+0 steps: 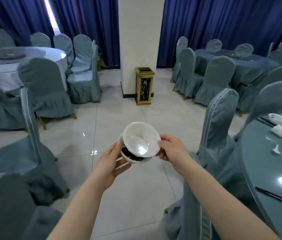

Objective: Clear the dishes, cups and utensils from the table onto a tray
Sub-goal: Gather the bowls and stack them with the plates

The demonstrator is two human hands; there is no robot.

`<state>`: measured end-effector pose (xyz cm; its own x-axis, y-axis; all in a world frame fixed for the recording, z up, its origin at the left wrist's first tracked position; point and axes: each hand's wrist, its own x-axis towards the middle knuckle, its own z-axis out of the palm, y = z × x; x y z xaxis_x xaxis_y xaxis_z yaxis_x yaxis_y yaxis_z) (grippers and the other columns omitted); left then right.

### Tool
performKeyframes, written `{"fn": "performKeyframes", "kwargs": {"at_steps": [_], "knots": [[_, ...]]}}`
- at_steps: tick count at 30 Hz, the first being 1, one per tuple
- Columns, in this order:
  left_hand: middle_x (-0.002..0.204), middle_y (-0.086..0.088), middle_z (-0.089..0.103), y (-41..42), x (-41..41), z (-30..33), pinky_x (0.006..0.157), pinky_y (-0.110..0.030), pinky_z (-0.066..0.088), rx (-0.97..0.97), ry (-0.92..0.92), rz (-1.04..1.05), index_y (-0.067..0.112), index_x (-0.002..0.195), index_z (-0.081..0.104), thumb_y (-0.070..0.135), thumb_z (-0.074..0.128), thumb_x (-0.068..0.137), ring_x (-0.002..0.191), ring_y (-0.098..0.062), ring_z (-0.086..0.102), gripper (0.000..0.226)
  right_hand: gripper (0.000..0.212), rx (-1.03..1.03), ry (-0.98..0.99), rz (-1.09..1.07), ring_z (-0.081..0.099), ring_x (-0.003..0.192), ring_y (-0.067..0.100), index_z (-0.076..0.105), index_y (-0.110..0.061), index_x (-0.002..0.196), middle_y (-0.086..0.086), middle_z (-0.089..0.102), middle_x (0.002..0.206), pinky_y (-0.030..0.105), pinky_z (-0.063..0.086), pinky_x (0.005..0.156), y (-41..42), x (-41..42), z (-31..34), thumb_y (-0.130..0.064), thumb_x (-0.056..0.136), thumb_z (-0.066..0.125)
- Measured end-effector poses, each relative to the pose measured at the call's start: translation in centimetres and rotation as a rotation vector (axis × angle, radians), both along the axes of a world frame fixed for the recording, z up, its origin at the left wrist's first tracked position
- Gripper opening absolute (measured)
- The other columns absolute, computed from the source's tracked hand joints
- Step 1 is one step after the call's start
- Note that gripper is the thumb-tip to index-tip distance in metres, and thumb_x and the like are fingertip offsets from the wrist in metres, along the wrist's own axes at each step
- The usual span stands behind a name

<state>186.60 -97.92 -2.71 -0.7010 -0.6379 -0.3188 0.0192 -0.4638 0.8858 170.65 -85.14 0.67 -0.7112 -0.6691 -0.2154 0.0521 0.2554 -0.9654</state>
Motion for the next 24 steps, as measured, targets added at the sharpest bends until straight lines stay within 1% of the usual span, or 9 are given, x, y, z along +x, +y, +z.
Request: {"fn": "performKeyframes", "kwargs": {"at_steps": [2, 5, 8, 10, 14, 17, 19, 21, 24], "knots": [[0.101, 0.0, 0.073, -1.6, -0.4, 0.3, 0.064, -0.027, 0.055, -0.021, -0.016, 0.01, 0.027, 0.109, 0.067, 0.045, 0.053, 0.094, 0.081, -0.017, 0.072, 0.027, 0.027, 0.036, 0.083, -0.005, 0.051, 0.043, 0.007, 0.061, -0.017, 0.101, -0.001, 0.062, 0.053, 0.02, 0.04, 0.044, -2.0, -0.3, 0.2, -0.006, 0.081, 0.047], [0.092, 0.001, 0.073, -4.2, -1.9, 0.6, 0.063, -0.028, 0.055, -0.03, -0.017, 0.021, 0.028, 0.103, 0.069, 0.043, 0.05, 0.096, 0.078, -0.017, 0.071, 0.025, 0.02, 0.069, 0.178, 0.021, 0.057, 0.054, 0.006, 0.059, -0.026, 0.1, -0.004, 0.061, 0.07, 0.022, 0.045, 0.052, -4.7, -1.8, -0.2, -0.016, 0.083, 0.055], [0.09, 0.002, 0.073, -7.4, -4.3, 0.5, 0.065, -0.029, 0.056, -0.034, -0.014, 0.005, 0.03, 0.101, 0.07, 0.043, 0.049, 0.097, 0.081, -0.017, 0.072, 0.026, 0.023, 0.07, 0.021, 0.058, 0.063, 0.062, 0.014, 0.061, -0.023, 0.105, 0.0, 0.063, 0.084, 0.025, 0.051, 0.056, -7.9, -4.0, -0.7, -0.013, 0.086, 0.053], [0.091, 0.002, 0.074, -9.7, -6.6, 0.3, 0.066, -0.031, 0.056, -0.028, -0.021, -0.019, 0.03, 0.1, 0.072, 0.045, 0.048, 0.096, 0.082, -0.018, 0.072, 0.028, 0.025, 0.034, -0.092, 0.086, 0.063, 0.058, 0.016, 0.067, -0.015, 0.097, 0.003, 0.064, 0.079, 0.025, 0.052, 0.055, -10.1, -6.1, -1.0, -0.003, 0.085, 0.048], [0.091, 0.0, 0.074, -14.7, -13.2, -0.1, 0.068, -0.036, 0.057, -0.023, -0.028, -0.095, 0.026, 0.101, 0.072, 0.05, 0.052, 0.092, 0.084, -0.019, 0.072, 0.032, 0.026, -0.014, -0.135, 0.035, 0.061, 0.057, 0.013, 0.07, -0.006, 0.089, 0.007, 0.064, 0.074, 0.023, 0.054, 0.058, -13.9, -12.7, -2.0, 0.005, 0.082, 0.047], [0.095, 0.002, 0.073, -17.9, -19.8, 0.4, 0.07, -0.033, 0.057, -0.067, 0.0, -0.219, 0.033, 0.102, 0.073, 0.039, 0.068, 0.082, 0.085, -0.02, 0.072, 0.021, 0.029, -0.044, -0.178, -0.029, 0.061, 0.059, 0.015, 0.071, -0.01, 0.086, 0.005, 0.066, 0.072, 0.023, 0.054, 0.057, -16.1, -19.0, -2.6, 0.007, 0.082, 0.048], [0.09, 0.002, 0.074, -19.7, -24.7, 0.6, 0.068, -0.032, 0.057, -0.07, -0.004, -0.251, 0.034, 0.098, 0.074, 0.026, 0.062, 0.087, 0.083, -0.021, 0.072, 0.018, 0.028, -0.065, -0.2, -0.077, 0.058, 0.059, 0.016, 0.071, -0.011, 0.087, 0.005, 0.066, 0.071, 0.023, 0.054, 0.057, -17.3, -23.3, -2.7, 0.007, 0.083, 0.049], [0.088, 0.001, 0.074, -21.2, -29.4, 0.8, 0.065, -0.032, 0.057, -0.07, -0.022, -0.268, 0.033, 0.098, 0.073, 0.018, 0.054, 0.091, 0.082, -0.023, 0.072, 0.025, 0.025, -0.099, -0.208, -0.128, 0.057, 0.064, 0.018, 0.069, -0.011, 0.091, 0.007, 0.065, 0.074, 0.024, 0.056, 0.06, -18.0, -27.2, -2.7, 0.006, 0.084, 0.053], [0.093, -0.002, 0.073, -23.0, -36.2, 1.1, 0.063, -0.033, 0.058, -0.082, -0.038, -0.316, 0.031, 0.105, 0.069, 0.012, 0.047, 0.093, 0.083, -0.024, 0.072, 0.032, 0.023, -0.15, -0.213, -0.212, 0.066, 0.066, 0.014, 0.067, -0.013, 0.094, 0.001, 0.07, 0.069, 0.022, 0.057, 0.064, -18.7, -32.3, -2.7, 0.005, 0.085, 0.057]]}}
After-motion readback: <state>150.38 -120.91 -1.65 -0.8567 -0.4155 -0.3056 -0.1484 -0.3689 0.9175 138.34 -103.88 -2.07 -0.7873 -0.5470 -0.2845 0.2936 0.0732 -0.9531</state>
